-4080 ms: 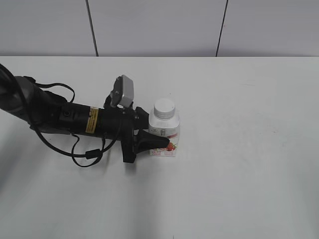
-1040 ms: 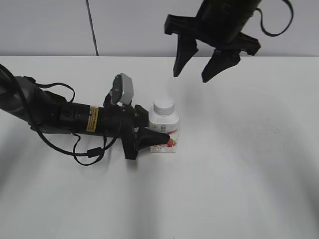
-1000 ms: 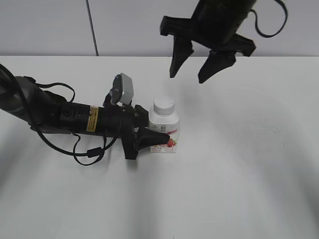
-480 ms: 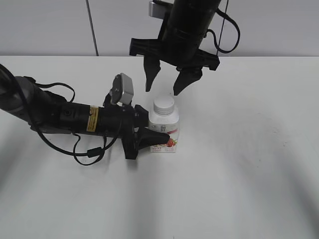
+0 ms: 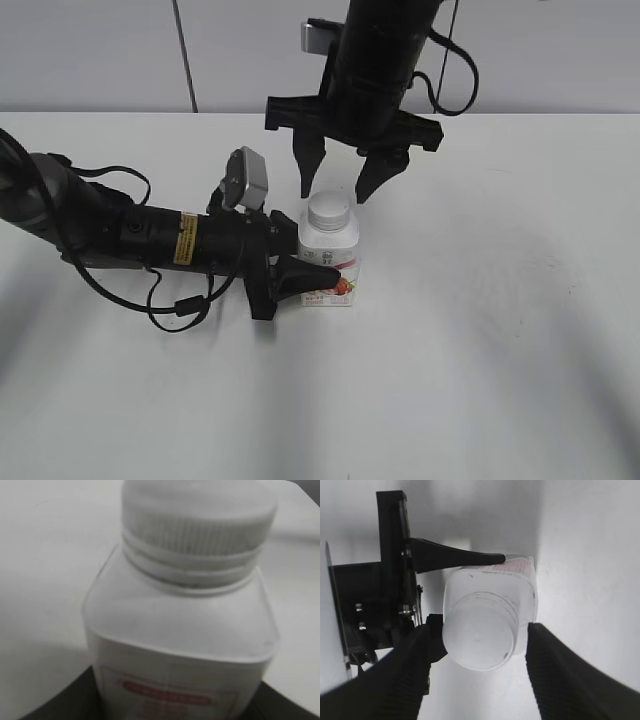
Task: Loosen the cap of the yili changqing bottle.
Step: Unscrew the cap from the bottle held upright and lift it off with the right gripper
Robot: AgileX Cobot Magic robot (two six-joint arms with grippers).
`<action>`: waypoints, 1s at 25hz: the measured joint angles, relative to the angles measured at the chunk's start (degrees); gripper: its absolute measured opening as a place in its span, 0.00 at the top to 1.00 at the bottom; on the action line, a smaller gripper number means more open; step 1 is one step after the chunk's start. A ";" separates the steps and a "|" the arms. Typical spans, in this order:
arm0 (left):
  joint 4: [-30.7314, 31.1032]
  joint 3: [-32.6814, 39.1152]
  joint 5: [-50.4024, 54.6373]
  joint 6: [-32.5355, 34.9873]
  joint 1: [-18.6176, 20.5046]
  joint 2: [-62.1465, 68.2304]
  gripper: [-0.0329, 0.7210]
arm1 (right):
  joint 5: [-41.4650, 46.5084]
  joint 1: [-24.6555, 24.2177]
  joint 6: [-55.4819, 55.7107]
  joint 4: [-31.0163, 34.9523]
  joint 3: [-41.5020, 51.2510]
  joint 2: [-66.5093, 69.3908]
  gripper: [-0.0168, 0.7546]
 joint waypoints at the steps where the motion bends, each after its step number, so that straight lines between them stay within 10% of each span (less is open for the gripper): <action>1: 0.00 0.00 0.00 0.00 0.00 0.00 0.48 | 0.00 0.06 0.05 0.22 0.00 0.49 0.36; 25: 0.00 0.00 0.00 0.00 0.00 0.00 0.48 | 0.07 0.06 0.18 0.98 0.00 2.57 0.36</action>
